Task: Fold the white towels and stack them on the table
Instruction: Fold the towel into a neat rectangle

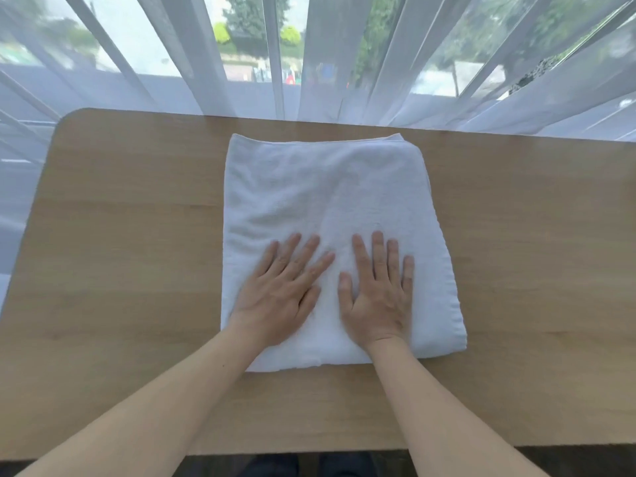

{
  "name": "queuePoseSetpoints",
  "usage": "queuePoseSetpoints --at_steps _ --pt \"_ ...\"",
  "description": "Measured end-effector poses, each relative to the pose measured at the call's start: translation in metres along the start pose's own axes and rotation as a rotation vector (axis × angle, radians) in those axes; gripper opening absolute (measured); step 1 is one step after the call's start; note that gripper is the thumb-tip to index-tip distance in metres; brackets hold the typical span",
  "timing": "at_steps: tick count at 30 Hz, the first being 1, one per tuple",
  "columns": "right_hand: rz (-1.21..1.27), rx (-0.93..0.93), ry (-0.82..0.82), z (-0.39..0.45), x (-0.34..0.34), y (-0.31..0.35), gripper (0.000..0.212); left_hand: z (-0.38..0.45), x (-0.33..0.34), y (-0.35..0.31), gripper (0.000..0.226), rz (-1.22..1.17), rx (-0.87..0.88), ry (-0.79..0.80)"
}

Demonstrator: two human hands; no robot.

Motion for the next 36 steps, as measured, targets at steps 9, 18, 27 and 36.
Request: queuePoseSetpoints --at_steps 9,18,27,36 --pt "-0.001 -0.018 -0.051 0.004 0.001 -0.005 0.066 0.096 -0.05 0.081 0.064 -0.125 -0.263 -0.029" --pt "-0.009 -0.005 -0.037 0.006 0.001 -0.005 0.067 0.123 -0.063 0.101 0.064 -0.215 -0.385 0.002" --pt "-0.005 -0.004 -0.065 0.005 0.0 -0.005 0.065 -0.02 0.011 0.004 0.067 -0.154 -0.328 -0.025" --pt "0.011 0.005 -0.08 0.003 -0.002 -0.005 0.064 0.028 -0.023 0.109 0.064 -0.36 -0.503 -0.105"
Point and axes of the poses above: each hand's wrist, its own z-axis towards the middle knuckle, its own x-axis out of the palm, y = z × x, the point moved 8 cm from there along z, towards the middle knuckle, and after that the axes turned 13 degrees about y, right-handed, at the moved point
